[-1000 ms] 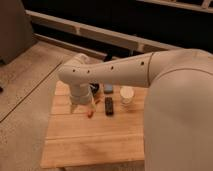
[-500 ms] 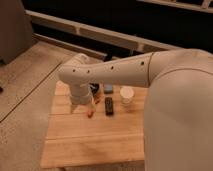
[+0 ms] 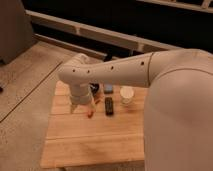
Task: Push the ceramic bowl across the table
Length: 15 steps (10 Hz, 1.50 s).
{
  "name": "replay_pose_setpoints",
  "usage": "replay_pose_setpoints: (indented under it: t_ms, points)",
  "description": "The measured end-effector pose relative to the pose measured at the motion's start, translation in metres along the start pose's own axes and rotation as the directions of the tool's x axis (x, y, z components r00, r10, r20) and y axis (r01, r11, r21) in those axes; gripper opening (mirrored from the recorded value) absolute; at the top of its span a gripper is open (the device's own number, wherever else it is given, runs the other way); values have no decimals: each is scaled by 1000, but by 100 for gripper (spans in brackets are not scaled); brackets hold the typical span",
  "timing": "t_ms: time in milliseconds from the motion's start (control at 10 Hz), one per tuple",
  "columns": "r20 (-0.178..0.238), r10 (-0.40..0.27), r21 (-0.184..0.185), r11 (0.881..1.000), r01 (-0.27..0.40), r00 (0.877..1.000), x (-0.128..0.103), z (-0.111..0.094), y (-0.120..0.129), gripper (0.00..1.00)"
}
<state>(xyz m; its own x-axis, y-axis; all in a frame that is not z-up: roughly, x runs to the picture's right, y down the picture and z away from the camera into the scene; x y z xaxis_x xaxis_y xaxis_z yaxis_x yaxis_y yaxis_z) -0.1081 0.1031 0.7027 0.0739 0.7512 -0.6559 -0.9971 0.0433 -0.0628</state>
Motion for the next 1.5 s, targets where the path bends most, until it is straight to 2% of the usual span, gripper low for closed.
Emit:
replay_pose_setpoints:
  t_ms: [600,900,1200,1500]
  points:
    - [-8,2,0,1000,-2,1000,-1,1,1,65]
    - [-100,2,6,1000,-1,995,-17,24,1,65]
    - [-173,-13,53,998,22,985,-51,39,-9,65]
    - [-260,-7,76,997,27,966,-81,64,-18,65]
